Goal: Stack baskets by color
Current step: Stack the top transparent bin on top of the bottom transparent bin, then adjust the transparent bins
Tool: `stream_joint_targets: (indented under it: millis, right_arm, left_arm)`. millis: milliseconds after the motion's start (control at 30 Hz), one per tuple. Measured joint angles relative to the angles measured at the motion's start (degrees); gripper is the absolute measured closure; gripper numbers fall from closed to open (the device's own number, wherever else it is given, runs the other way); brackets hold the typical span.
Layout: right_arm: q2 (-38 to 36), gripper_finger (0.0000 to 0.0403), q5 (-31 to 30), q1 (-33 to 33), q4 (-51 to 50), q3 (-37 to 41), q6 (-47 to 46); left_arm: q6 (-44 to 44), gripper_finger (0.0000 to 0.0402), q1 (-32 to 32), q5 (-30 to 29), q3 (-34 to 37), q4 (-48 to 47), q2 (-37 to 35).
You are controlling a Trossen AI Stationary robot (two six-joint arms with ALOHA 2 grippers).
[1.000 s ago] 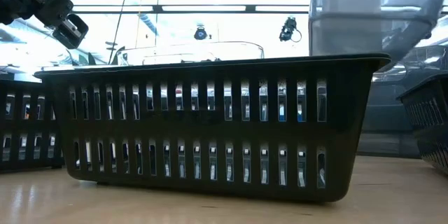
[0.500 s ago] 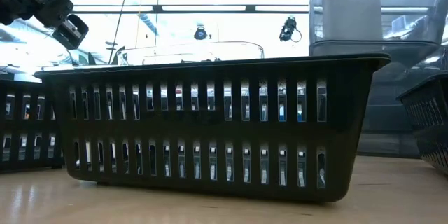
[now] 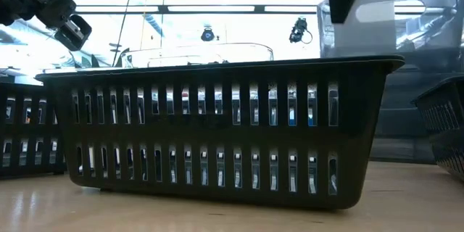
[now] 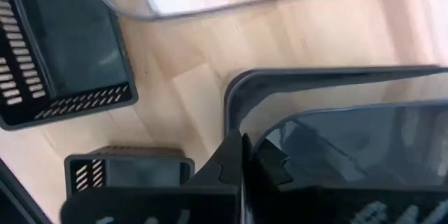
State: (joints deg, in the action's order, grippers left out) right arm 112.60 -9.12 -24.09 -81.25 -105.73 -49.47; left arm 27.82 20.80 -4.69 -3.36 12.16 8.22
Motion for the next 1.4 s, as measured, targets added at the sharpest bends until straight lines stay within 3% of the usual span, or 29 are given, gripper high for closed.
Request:
stream_joint_targets:
  millis: [433,867,1133,1400]
  right_arm:
    - [0.85,0.0382,2.81,0.02,3.19,0.00,1.45]
    - [0.75,0.0276,3.43,0.55,3.86,0.78,6.99]
    - [0.67,0.0245,4.17,-0.03,3.68,0.35,7.83]
    - [0.74,0.0211,1.82,-1.25,5.43,5.97,7.27]
  left_arm:
    - [0.00,0.0285,0.00,0.00,0.00,-0.06,0.03]
    - [0.00,0.0285,0.00,0.01,0.00,-0.04,0.02]
    - [0.00,0.0285,0.00,0.00,0.02,-0.04,0.01]
    - [0.00,0.0285,0.01,0.01,0.02,-0.03,0.03]
